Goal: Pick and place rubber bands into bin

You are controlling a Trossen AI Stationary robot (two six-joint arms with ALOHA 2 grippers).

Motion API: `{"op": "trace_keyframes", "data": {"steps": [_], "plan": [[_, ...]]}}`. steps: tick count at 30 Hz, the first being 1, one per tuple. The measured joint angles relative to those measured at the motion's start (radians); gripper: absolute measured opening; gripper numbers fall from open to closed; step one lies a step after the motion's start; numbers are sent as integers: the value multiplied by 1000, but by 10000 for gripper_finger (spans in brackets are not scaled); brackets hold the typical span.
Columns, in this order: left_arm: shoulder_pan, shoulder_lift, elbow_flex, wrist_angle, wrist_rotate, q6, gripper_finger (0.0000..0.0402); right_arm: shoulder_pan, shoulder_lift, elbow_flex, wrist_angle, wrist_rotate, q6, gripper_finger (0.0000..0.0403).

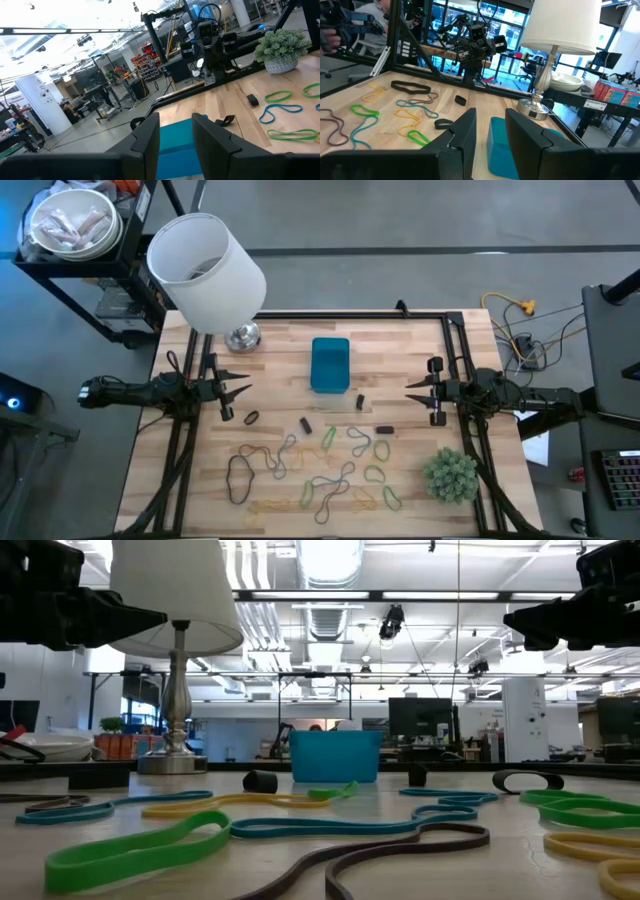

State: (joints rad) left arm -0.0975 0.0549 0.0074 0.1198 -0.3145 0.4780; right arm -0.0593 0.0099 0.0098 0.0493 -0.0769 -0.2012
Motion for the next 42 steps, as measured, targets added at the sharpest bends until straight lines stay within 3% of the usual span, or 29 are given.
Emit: {"op": "trace_keyframes", "data": {"steps": [7,13,16,21,27,32,39,42], "plan": [[0,0,0,4,0,0,98,0,0,0,0,0,-18,98],[0,0,0,60,10,-12,98,0,0,0,0,1,-292,98],[0,0,0,86,42,-130,98,0,0,0,6,-3,-326,98],[0,0,0,90,52,-387,98,0,0,0,52,1,-104,98],[0,0,0,89,47,-394,98,0,-1,0,145,-6,165,98],[0,3,0,87,68,-394,98,0,0,0,89,-6,240,98],[-1,44,-1,21,76,-395,98,0,0,0,-28,0,138,98],[-1,71,-1,-6,79,-400,98,3,15,0,-31,-1,250,98]]}}
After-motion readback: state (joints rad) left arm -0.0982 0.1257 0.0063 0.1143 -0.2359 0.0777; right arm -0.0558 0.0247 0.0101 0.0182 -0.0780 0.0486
